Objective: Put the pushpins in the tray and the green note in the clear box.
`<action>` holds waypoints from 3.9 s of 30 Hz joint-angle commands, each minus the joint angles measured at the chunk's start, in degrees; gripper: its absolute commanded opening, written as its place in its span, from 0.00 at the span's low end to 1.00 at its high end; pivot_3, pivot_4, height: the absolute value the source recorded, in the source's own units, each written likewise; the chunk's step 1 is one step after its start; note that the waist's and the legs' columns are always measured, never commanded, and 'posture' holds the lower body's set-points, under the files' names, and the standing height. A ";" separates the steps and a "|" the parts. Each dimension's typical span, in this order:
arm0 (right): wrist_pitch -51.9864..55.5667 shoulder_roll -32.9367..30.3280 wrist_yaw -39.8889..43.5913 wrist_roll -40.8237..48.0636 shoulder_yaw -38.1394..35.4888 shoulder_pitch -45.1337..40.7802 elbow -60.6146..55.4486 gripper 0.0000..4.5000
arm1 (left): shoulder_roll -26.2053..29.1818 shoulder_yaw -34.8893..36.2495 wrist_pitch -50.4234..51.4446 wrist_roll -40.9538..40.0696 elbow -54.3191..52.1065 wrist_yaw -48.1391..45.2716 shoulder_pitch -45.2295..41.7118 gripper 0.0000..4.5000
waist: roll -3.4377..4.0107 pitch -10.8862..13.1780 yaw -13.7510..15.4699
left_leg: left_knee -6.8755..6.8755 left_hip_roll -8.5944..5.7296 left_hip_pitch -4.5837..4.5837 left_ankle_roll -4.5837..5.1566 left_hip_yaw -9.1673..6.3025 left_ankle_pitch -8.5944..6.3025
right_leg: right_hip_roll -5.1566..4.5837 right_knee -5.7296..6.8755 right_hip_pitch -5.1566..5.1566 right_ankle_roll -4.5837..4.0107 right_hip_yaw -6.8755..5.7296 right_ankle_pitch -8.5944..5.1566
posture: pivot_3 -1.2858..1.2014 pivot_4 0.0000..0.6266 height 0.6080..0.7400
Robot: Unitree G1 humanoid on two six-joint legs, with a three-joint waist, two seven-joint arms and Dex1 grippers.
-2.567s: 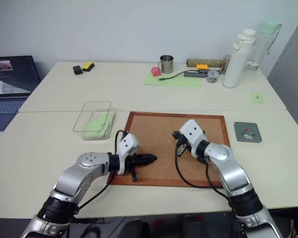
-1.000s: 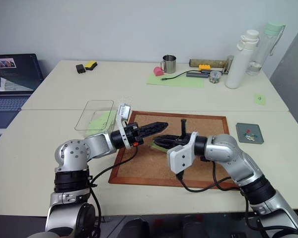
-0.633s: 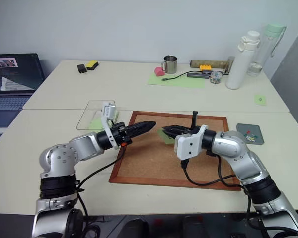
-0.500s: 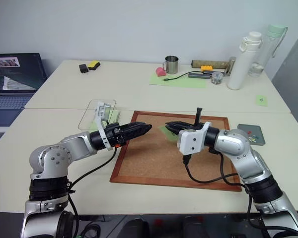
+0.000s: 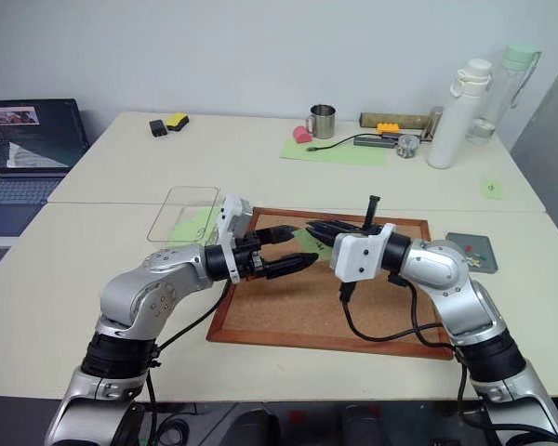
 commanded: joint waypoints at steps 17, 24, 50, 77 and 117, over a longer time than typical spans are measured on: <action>3.84 2.62 -0.83 0.95 0.07 0.18 -4.47 0.00 | -1.98 -0.13 0.70 -1.42 -1.41 -1.32 -1.66 0.48 | 0.00 0.00 -0.01 | 0.00 -0.01 -0.01 0.00 -0.01 0.00 | 0.11 0.00 0.00 0.00 -0.02 0.00 | 0.52 0.24 1.00; 3.45 2.42 -0.94 0.67 -0.09 0.21 -3.89 0.00 | -1.62 0.03 1.85 -1.72 -1.83 -1.42 -1.51 0.18 | 0.00 0.00 -0.02 | 0.00 0.00 0.00 0.00 -0.01 0.00 | 0.13 0.00 0.00 0.00 -0.02 0.00 | 0.52 0.24 1.00; 13.33 2.42 -6.67 4.44 -9.80 5.79 -4.33 0.00 | -2.41 -0.63 3.91 1.07 0.10 2.79 -2.51 0.01 | -0.01 0.01 0.23 | 0.00 0.00 -0.03 0.00 -0.04 0.00 | 0.12 -0.01 0.01 0.00 -0.02 0.00 | 0.52 0.24 1.00; 42.71 -3.47 -17.43 21.66 -36.15 1.71 30.87 0.15 | -7.88 -20.49 -17.22 23.40 0.47 -2.59 -8.21 0.00 | 0.32 0.20 0.01 | -0.27 -0.64 -0.06 0.09 -0.11 0.04 | -0.04 -0.27 0.06 -0.02 0.13 -0.04 | 0.52 0.24 1.00; 44.19 -2.90 -16.48 26.85 -34.66 4.04 25.99 0.99 | -6.65 -17.67 -15.60 23.23 0.68 -3.02 -8.67 0.00 | 0.34 0.19 -0.04 | -0.26 -0.63 -0.06 0.09 -0.12 0.04 | -0.05 -0.27 0.07 -0.02 0.12 -0.04 | 0.52 0.24 1.00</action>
